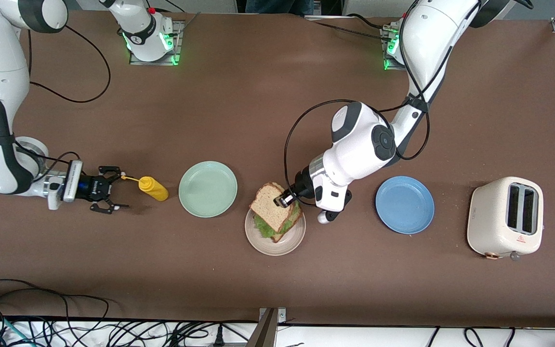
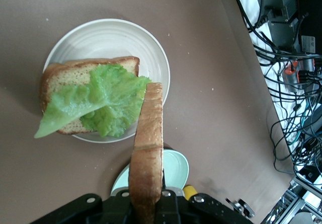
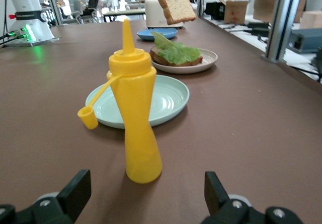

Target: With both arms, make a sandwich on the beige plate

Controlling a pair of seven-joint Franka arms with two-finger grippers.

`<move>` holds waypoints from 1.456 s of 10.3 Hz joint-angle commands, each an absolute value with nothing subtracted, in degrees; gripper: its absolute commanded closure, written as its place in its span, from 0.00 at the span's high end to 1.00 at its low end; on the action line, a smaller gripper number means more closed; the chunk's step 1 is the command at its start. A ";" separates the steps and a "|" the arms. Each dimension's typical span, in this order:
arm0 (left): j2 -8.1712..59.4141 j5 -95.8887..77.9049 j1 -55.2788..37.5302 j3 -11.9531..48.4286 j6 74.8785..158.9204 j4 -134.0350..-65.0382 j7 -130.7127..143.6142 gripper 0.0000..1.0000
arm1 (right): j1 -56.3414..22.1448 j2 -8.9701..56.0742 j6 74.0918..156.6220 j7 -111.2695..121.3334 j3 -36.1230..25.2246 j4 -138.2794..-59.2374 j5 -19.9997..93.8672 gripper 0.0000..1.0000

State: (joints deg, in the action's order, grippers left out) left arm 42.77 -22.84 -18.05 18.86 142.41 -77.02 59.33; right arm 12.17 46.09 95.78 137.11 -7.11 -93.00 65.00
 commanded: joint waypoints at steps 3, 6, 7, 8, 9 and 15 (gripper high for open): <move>46.57 -24.52 -18.63 18.46 148.43 -76.03 59.15 0.00 | 10.37 32.98 99.14 111.16 -9.67 -94.13 51.10 1.00; 47.81 -24.43 -19.34 18.28 151.35 -76.03 59.15 0.00 | 8.28 24.38 99.23 86.49 -9.76 -94.13 38.81 1.00; 48.25 -24.43 -20.03 18.28 152.04 -75.94 59.15 0.00 | 7.30 21.21 99.23 77.70 -9.67 -93.96 32.76 1.00; 48.51 -24.17 -20.21 18.19 153.18 -76.02 59.06 0.00 | 6.51 18.40 99.14 69.43 -9.67 -93.96 28.95 1.00; 48.52 -24.17 -20.48 18.11 153.19 -76.11 59.06 0.00 | 5.98 16.19 98.79 63.69 -9.67 -94.04 25.44 1.00; 50.09 -23.91 -21.18 16.96 153.19 -76.11 58.97 0.00 | -1.48 4.41 93.96 22.65 -9.05 -94.04 3.54 1.00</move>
State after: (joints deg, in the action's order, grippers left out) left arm 49.32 -22.84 -19.83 17.66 152.61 -77.00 59.36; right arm 0.08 7.31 94.94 30.67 -8.89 -92.42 6.73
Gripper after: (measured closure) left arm 0.903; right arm 0.000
